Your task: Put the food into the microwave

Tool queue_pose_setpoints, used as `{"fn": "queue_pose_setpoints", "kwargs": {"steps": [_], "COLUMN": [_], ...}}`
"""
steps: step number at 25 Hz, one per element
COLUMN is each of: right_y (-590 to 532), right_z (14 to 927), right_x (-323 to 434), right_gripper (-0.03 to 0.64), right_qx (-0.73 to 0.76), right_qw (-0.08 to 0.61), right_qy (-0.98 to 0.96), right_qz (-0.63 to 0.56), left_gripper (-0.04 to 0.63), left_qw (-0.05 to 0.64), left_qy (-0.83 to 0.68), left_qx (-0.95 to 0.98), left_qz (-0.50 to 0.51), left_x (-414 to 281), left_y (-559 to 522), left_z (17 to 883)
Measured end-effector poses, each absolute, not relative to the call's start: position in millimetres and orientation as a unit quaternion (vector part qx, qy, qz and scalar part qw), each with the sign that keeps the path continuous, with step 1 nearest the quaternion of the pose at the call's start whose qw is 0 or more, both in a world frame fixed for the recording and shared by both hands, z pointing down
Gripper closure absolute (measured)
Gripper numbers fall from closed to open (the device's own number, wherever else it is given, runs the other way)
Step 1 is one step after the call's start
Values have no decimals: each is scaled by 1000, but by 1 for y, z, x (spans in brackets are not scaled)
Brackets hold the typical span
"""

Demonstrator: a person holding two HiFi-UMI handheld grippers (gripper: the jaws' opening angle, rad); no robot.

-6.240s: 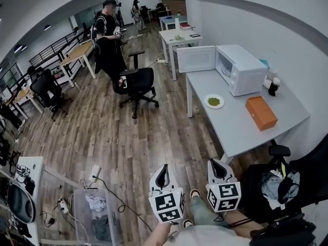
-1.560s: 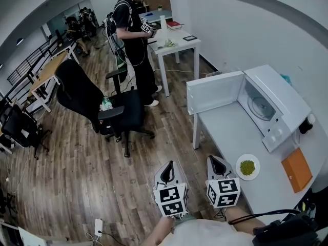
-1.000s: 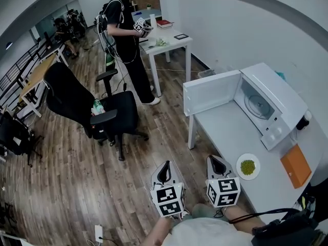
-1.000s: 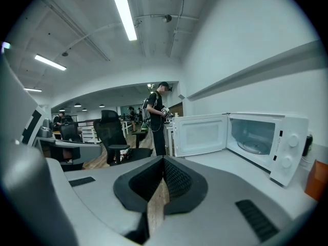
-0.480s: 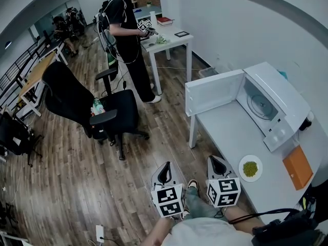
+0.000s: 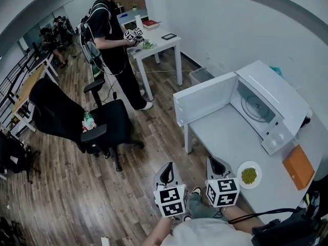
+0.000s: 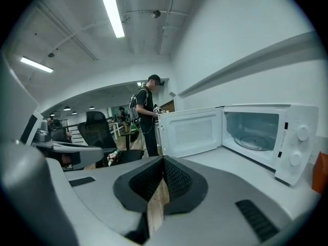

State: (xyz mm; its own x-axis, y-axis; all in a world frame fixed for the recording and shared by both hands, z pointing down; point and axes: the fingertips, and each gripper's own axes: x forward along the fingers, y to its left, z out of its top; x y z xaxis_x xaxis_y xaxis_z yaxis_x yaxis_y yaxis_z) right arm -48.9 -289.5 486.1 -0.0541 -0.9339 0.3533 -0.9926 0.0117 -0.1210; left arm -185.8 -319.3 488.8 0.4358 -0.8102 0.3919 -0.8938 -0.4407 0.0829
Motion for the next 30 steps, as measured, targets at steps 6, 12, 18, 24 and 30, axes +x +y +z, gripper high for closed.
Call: {"fn": "queue_pose_setpoints", "kwargs": {"steps": [6, 12, 18, 24, 30], "right_y": [-326, -350, -368, -388, -396], "right_z": [484, 483, 488, 486, 491], "right_x": [-19, 20, 60, 88, 115], "right_gripper": [600, 600, 600, 600, 600], "right_qx": [697, 717, 739, 753, 766], "right_qw": [80, 74, 57, 43, 38], "right_qy": [-691, -669, -643, -627, -611], "right_qz": [172, 179, 192, 195, 197], "left_gripper": [597, 597, 597, 597, 597], "left_qw": [136, 130, 118, 106, 102], "left_qy": [-483, -450, -416, -386, -360], "left_qx": [850, 868, 883, 894, 905], "left_qz": [158, 166, 182, 198, 203], "left_x": [-147, -101, -57, -23, 12], "left_y": [-360, -392, -417, -436, -450], "left_z": [491, 487, 489, 490, 496]}}
